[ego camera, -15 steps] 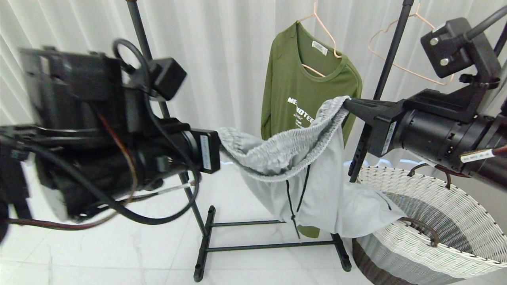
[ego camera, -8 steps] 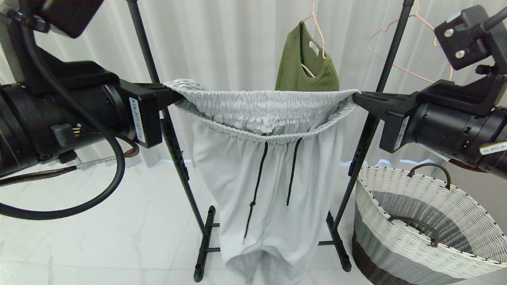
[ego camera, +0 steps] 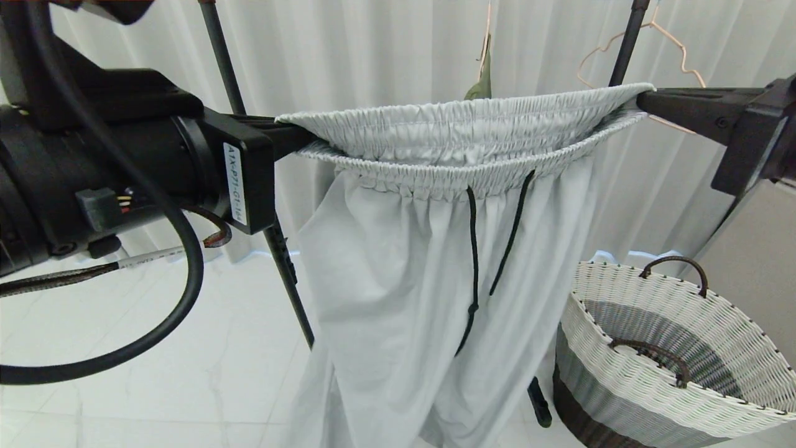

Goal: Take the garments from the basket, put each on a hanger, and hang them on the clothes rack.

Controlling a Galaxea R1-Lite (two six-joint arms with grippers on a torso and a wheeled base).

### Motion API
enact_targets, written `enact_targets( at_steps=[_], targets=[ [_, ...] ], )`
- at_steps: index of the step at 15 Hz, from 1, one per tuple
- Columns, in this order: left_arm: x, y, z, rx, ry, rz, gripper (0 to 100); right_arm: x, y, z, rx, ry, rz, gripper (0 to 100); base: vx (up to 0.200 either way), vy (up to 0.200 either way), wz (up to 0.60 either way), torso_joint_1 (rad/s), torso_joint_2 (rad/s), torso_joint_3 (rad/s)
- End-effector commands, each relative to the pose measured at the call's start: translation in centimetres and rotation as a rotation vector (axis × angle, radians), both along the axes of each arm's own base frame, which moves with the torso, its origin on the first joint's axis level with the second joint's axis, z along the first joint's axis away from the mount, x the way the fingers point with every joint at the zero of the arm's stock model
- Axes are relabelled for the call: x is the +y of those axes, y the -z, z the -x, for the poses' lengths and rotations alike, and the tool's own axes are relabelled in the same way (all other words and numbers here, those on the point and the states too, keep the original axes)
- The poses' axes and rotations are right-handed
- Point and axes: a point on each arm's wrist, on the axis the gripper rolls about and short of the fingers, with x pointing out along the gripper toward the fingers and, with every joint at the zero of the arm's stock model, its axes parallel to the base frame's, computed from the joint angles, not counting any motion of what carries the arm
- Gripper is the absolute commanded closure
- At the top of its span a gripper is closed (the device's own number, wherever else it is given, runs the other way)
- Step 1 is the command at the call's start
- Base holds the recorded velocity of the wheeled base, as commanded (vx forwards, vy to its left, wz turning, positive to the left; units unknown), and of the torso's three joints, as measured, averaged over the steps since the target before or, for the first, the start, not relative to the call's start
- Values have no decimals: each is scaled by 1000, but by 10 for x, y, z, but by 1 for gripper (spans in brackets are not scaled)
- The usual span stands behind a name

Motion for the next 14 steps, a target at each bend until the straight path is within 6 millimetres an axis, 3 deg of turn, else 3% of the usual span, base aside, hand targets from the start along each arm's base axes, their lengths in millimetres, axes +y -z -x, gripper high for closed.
enact_targets(
  at_steps=[1,7,14],
  targets=[
    [-2,-1,2,-1,13,1,100,-7,-5,7,-12,-1,-5,100,0,0,0,0,0,0],
    [9,11,11,14,-31,-24,100,-32,-3,32,32,-1,38,100,0,0,0,0,0,0],
    [9,8,18,3,-1,-14,100,-35,-2,37,32,-9,46,100,0,0,0,0,0,0]
  ],
)
